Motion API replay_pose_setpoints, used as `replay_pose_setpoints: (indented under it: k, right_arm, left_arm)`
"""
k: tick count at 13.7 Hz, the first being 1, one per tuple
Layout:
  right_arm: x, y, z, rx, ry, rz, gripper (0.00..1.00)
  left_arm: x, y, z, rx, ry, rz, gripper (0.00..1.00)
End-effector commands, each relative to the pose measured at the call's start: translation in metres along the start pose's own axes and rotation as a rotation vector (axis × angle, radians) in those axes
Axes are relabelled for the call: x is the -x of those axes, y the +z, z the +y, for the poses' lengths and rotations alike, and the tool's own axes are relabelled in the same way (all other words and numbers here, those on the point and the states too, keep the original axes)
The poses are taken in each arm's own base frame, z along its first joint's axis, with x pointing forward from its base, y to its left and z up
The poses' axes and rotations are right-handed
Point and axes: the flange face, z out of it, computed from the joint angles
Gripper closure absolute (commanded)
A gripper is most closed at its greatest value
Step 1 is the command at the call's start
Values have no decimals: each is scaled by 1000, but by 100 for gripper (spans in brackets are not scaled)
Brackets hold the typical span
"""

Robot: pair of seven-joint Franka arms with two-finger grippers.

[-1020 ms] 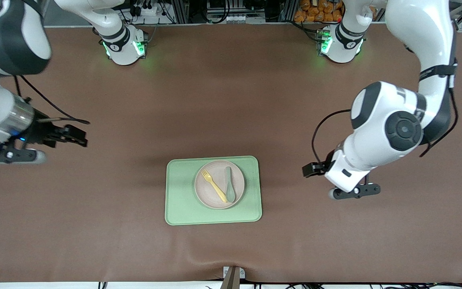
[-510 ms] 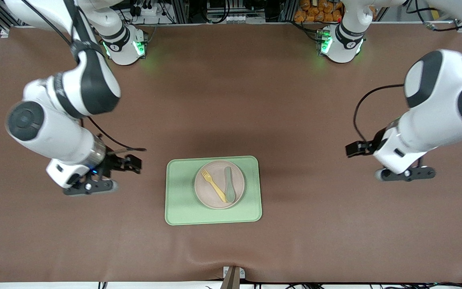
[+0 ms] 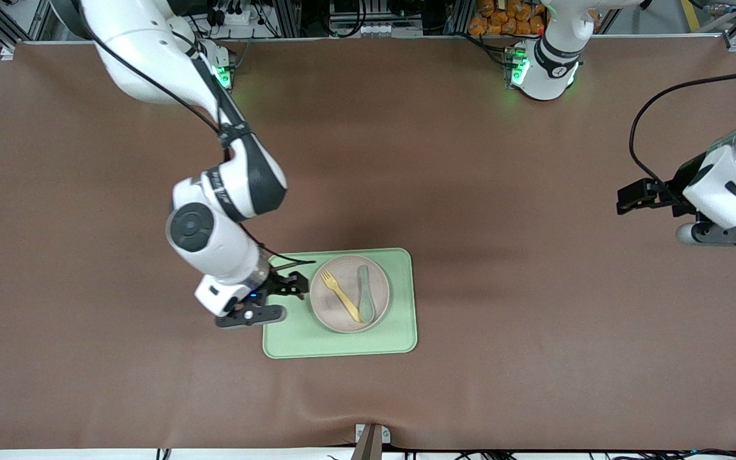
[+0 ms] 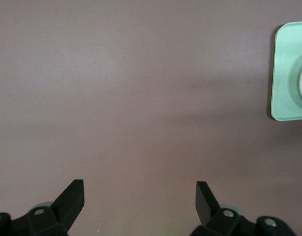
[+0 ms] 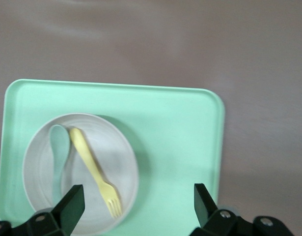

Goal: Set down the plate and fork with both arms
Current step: 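Withdraw the left gripper while the right gripper reaches toward the yellow fork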

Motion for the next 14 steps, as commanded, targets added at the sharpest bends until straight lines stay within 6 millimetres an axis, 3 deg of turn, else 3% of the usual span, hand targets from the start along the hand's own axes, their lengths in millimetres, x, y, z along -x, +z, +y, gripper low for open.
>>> replay_pose_setpoints:
  k: [1, 3, 6, 8, 14]
  right_arm:
    - [-10, 26, -34, -15, -30, 32, 14]
    - [0, 57, -65, -28, -75, 89, 21]
    - [6, 82, -63, 26, -125, 93, 37]
    - [14, 92, -73, 34, -123, 87, 39]
    - [27, 115, -68, 75, -151, 63, 51]
  left_arm:
    - [19, -15, -5, -23, 31, 2, 0]
    - [33, -27, -11, -36, 43, -13, 0]
    - [56, -49, -24, -43, 45, -24, 0]
    - [67, -61, -28, -43, 26, -19, 0]
    - [85, -80, -26, -40, -11, -11, 0]
